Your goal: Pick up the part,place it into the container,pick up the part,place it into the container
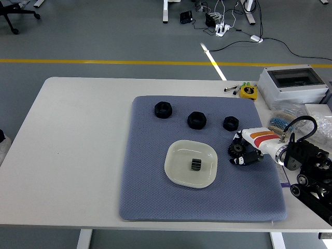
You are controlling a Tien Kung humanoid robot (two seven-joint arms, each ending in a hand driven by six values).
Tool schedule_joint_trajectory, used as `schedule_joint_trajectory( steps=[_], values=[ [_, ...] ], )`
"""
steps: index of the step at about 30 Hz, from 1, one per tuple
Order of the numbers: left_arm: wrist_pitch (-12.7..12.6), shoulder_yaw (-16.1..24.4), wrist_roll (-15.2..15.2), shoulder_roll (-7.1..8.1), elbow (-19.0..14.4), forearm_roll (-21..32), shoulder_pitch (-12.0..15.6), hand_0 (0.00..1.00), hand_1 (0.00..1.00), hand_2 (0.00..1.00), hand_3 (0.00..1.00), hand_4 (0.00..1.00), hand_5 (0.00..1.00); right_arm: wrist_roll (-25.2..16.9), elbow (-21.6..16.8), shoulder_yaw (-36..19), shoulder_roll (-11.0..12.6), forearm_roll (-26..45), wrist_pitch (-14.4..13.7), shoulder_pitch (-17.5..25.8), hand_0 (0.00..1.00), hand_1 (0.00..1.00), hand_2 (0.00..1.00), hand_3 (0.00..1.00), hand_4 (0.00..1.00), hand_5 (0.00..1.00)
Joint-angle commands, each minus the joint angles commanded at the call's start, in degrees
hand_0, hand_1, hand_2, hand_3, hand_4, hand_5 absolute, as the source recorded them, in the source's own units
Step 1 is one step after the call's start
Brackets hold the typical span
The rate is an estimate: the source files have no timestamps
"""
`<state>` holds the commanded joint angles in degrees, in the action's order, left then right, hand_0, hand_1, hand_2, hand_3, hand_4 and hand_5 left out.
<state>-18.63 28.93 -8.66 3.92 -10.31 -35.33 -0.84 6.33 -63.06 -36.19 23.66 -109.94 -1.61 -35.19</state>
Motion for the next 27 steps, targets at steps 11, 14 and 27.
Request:
schedule_joint_trajectory(
  steps=[11,14,27],
  values=[
    [0.23,-0.24,-0.24,0.18,0.00,-0.63,-0.08,0.720,0.693,0.749,0.579,0.673,0.601,-0.88,0.65,0.40,-0.21,0.85,-2.58,0.24,0.092,0.276,0.375,0.451,0.727,0.459],
    [0.23,-0.29,-0.23,0.26,0.00,-0.71,-0.14,0.720,0.693,0.749,0.579,0.673,0.601,-1.29,0.48,0.59,-0.13,0.92,-3.35,0.42,0.092,0.276,0.375,0.451,0.727,0.459],
    [0.61,0.16,-0.59,0.26,0.00,-1.88,-0.22,0.719,0.689,0.746,0.579,0.672,0.605,-1.47,-2.13,-1.13,0.69,0.42,-4.80,0.70,0.002,0.140,0.270,0.397,0.789,0.410]
  ],
)
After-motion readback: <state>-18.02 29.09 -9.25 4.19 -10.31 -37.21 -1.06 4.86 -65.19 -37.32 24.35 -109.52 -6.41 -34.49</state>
